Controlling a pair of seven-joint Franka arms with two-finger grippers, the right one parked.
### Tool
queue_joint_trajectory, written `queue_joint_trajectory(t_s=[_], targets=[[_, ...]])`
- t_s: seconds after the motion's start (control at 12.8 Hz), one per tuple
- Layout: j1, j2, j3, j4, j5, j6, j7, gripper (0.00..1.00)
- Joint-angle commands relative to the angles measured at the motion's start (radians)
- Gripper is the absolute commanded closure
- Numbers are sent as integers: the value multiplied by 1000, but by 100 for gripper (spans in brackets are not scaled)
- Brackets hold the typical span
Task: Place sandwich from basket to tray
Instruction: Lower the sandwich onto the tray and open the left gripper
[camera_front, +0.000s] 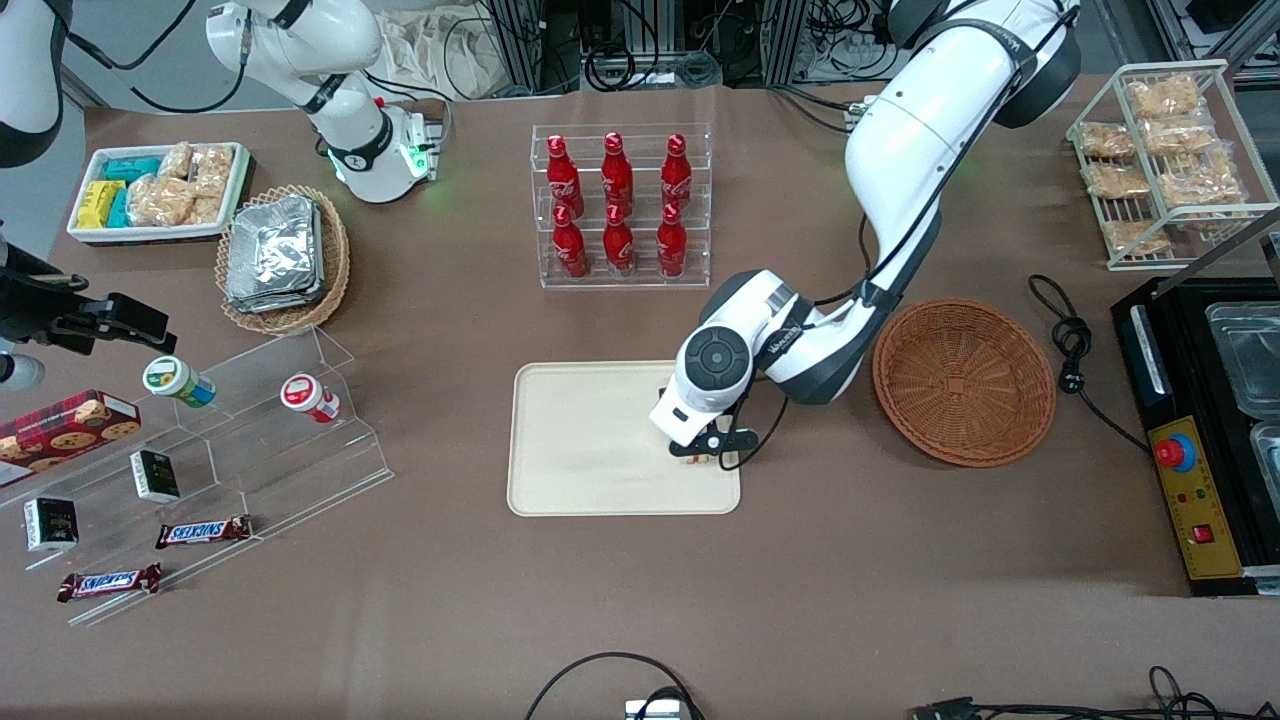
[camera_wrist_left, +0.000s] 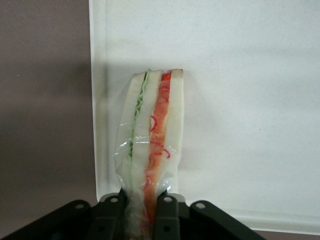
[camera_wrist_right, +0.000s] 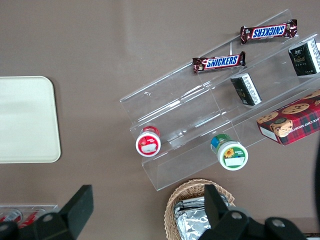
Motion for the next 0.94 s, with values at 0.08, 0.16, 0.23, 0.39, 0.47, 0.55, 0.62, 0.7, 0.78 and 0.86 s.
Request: queue_joint_trajectory(t_s=[0.08,0.16,0.23,0.39,0.47,0.55,0.62,0.7,0.78,0.86], targets=[[13,-14,5,40,4,-25,-14,0],[28,-43,5,39,6,-40,-16,0],[33,-74,5,40,3,-83,-10,0],[71,-165,5,33,4,-222,-1,0],[102,-202,2,28,0,-266,24,0],[131,-241,-3,16,-16,-295,80,0],[155,-300,-1,-24,-57,-309,138,0],[186,-368,-1,-85,-68,-312,174,0],[224,-446,-1,-167,-71,-303,214,0],[255,-515,-1,-235,-72,-303,246,0]])
